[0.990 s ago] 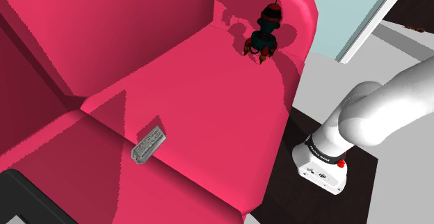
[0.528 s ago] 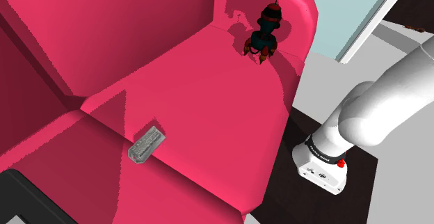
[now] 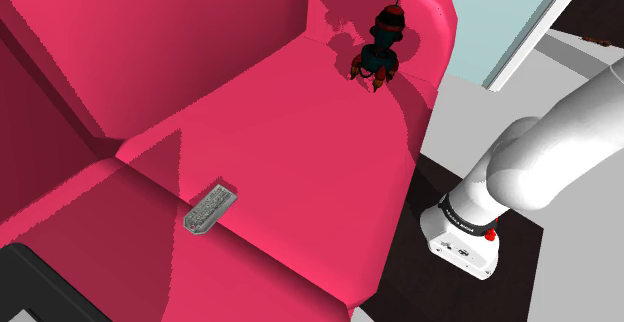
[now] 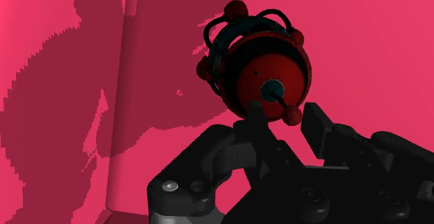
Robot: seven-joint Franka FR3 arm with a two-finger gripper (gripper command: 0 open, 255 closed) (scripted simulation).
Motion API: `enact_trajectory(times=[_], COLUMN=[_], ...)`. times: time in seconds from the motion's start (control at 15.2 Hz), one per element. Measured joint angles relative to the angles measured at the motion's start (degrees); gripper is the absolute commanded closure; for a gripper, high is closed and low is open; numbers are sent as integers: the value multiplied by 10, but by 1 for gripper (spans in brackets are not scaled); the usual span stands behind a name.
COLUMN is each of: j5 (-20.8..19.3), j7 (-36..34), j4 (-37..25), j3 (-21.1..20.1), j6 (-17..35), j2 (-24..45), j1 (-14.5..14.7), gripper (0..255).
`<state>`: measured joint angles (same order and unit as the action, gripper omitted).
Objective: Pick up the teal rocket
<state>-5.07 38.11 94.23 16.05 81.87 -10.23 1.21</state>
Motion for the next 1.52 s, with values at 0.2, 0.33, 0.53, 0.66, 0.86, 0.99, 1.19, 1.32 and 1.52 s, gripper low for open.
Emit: enact_trajectory(times=[0.2, 0.33, 0.53, 0.66, 0.86, 0.99, 1.19, 1.32, 1.52], j5=[0, 0, 0, 1, 3, 4, 8, 10, 15], j7=[0, 0, 0, 1, 6, 8, 11, 15, 21], j4=[1, 1, 1, -12, -47, -68, -109, -139, -187], j3=[0, 0, 0, 1, 2, 3, 4, 6, 9], j6=[0, 1, 1, -9, -32, -48, -76, -95, -124], j2=[0, 0, -1, 4, 16, 20, 35, 46, 65], j1=[0, 0, 0, 0, -1, -1, -1, -2, -4], gripper=[255, 255, 255, 255, 255, 255, 255, 255, 255])
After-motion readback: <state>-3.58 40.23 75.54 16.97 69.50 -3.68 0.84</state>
